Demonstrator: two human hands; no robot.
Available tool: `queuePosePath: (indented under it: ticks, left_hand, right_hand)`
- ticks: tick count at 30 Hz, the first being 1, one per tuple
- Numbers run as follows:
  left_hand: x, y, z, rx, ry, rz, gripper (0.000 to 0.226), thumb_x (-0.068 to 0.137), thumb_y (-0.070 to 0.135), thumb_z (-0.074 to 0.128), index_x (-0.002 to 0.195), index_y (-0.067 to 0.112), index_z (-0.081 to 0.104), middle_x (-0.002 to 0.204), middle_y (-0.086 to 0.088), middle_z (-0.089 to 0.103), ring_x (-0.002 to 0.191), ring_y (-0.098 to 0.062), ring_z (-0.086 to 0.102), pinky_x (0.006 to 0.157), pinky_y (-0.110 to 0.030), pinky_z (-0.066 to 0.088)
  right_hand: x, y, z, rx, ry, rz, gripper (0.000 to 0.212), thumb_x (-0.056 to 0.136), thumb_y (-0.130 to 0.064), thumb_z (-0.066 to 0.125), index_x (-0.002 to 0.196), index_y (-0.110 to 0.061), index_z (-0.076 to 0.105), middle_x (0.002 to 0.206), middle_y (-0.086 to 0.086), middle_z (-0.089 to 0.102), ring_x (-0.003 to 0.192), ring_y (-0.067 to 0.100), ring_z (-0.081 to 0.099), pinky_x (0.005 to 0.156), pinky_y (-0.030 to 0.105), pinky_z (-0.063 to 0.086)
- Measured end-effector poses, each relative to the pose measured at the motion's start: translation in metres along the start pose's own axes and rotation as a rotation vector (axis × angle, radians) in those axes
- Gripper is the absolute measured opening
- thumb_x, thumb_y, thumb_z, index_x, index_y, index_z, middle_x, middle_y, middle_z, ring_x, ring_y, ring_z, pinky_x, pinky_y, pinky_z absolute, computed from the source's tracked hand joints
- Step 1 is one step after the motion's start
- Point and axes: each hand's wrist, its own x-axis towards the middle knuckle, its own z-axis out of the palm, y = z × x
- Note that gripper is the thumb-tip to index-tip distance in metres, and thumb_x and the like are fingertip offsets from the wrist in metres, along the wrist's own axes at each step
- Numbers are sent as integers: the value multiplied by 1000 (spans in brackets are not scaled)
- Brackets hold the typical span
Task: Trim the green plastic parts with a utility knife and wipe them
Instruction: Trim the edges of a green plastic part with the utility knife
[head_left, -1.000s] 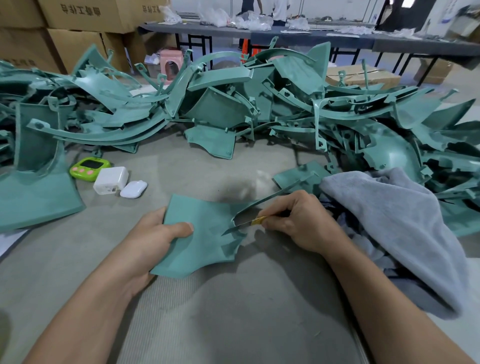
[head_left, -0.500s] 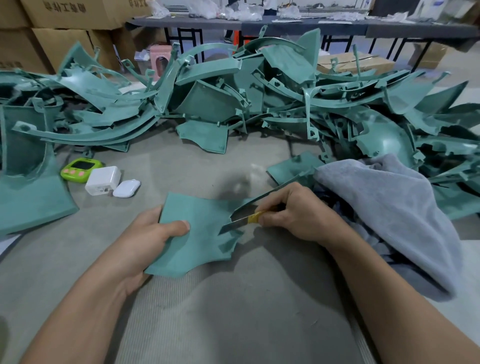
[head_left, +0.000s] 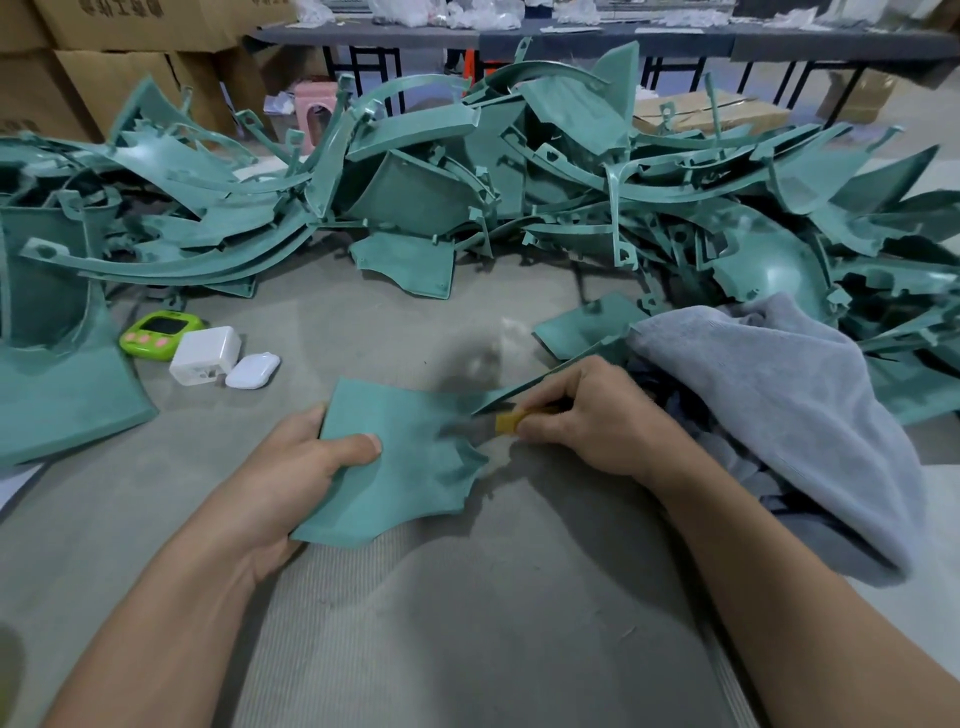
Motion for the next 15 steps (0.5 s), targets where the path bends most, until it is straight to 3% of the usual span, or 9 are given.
queuePosePath:
  ticks: [2, 6, 10, 15]
  left_hand:
    - [0, 0, 0, -13, 2, -1, 20, 96, 3, 59, 111, 10, 71, 97, -18, 78, 69, -30, 74, 47, -34, 54]
    - [0, 0, 0, 0, 8, -5, 19, 96, 4, 60, 109, 12, 72, 96, -16, 78, 69, -30, 74, 48, -34, 55]
    - [0, -2, -1, -14, 22, -12, 19, 96, 5, 61, 109, 14, 72, 96, -16, 78, 70, -31, 75, 49, -35, 56]
    - [0, 2, 1, -242, 125, -31, 17, 95, 2, 58, 109, 3, 69, 89, -19, 77, 62, -29, 74, 44, -35, 56]
  right_hand:
    - [1, 1, 0, -14, 119, 17, 9, 83, -31, 81, 87, -39, 82, 73, -10, 74, 70, 16, 66, 64, 35, 56]
    - [-4, -1, 0, 13, -86, -45, 13, 82, -24, 81, 82, -36, 82, 74, -10, 75, 69, 16, 67, 66, 37, 57]
    - [-5, 0, 4, -59, 125, -13, 9, 84, -28, 80, 87, -36, 83, 72, -12, 74, 66, 10, 65, 62, 32, 57]
    - [-10, -5, 1, 171, 87, -31, 7, 84, -23, 81, 80, -28, 82, 62, -7, 68, 55, 5, 51, 53, 27, 44]
